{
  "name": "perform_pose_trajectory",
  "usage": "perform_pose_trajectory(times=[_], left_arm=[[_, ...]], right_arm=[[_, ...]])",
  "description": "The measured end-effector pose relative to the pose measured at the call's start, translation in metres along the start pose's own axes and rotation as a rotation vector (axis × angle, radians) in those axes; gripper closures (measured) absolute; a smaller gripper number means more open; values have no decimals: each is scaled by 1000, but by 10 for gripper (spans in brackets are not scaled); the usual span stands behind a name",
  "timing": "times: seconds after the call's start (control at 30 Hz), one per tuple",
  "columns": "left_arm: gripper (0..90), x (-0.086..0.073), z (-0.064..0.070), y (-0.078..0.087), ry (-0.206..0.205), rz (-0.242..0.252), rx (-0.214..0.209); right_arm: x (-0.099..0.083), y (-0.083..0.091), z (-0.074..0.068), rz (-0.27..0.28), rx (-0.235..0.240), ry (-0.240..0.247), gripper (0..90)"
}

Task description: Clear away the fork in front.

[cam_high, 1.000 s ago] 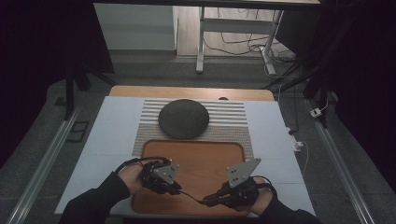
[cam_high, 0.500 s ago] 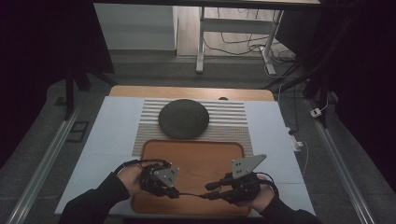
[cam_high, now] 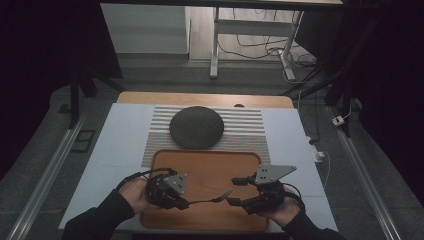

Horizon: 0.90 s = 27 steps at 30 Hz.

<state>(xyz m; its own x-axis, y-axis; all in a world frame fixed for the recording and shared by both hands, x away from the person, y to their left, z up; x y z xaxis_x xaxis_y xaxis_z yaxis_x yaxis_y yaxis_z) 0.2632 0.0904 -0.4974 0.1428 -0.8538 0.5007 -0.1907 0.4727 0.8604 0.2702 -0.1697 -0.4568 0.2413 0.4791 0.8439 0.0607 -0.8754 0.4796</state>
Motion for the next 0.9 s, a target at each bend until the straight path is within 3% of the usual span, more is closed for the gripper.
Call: perform_pose_trajectory(times=[0.1, 0.27, 0.37, 0.43, 0.6, 0.9], left_arm=[[859, -6, -2, 0, 54, -25, 25], [858, -15, -5, 5, 139, -50, 62], [858, -20, -6, 7, 203, -68, 80], [859, -23, -6, 7, 231, -80, 93], [858, -29, -5, 8, 307, -93, 110], [857, -45, -4, 8, 492, -117, 135]], right_arm=[[-3, 3, 1, -31, -57, -17, 256], [-7, 10, 2, -25, -115, -72, 149], [-10, 15, 3, -22, -195, -92, 64], [-12, 20, 5, -18, -263, -113, 54], [-24, 30, 5, -29, -300, -176, 23], [-39, 45, -2, -16, -347, -211, 4]])
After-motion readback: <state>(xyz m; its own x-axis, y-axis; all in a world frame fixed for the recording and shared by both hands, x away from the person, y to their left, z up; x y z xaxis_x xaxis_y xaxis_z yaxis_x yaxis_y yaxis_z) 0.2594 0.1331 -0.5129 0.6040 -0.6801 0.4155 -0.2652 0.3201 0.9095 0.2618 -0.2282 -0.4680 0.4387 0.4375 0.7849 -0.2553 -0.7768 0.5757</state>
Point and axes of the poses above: each handheld gripper's, and its own axes: y roughly backward along the jaws, x roughly out of its top, z roughly to its right, the point moved 4 cm from there along -y, roughly forward along the jaws, and after that the axes turned 15 degrees about x, right-handed, at the moved point
